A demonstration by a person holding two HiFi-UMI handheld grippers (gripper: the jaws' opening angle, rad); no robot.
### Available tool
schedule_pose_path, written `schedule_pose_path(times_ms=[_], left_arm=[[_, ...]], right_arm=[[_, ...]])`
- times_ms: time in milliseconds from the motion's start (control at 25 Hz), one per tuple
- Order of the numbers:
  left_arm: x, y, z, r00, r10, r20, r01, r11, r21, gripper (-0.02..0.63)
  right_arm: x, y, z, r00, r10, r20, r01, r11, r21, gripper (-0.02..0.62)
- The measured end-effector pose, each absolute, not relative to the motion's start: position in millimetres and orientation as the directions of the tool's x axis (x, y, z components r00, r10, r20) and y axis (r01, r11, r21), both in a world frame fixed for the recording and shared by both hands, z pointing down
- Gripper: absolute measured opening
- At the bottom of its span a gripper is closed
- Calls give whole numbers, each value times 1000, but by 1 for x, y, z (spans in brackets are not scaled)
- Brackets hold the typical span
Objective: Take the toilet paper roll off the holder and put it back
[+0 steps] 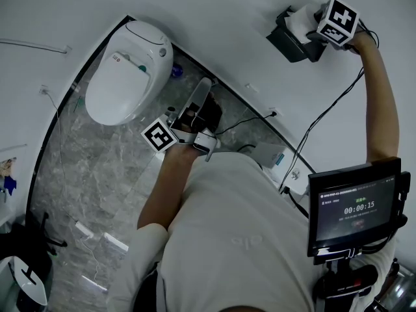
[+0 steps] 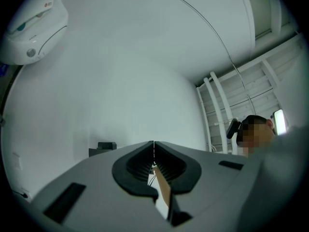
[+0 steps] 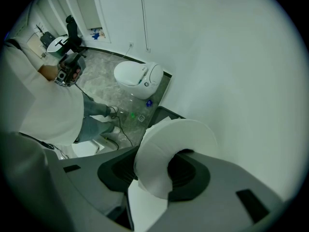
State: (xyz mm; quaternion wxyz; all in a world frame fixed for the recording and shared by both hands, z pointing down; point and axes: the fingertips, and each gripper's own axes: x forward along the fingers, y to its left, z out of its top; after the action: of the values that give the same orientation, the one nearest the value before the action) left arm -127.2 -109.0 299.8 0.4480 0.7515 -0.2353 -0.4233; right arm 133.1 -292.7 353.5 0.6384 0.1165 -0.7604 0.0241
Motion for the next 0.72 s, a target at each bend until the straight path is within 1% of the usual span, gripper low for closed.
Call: schedule_pose_path(times_ms=[360,720], left_arm=[[-127,-110,298,532,-731,-427,23,-491,871,5],[-127,-113,296,531,-727,-436,31,-498,867,5]], right_arm=[[137,-294,355,-167,-137,976,-202,974,102,181],[140,-300,361,-161,-180,970,-204,968,146,189]])
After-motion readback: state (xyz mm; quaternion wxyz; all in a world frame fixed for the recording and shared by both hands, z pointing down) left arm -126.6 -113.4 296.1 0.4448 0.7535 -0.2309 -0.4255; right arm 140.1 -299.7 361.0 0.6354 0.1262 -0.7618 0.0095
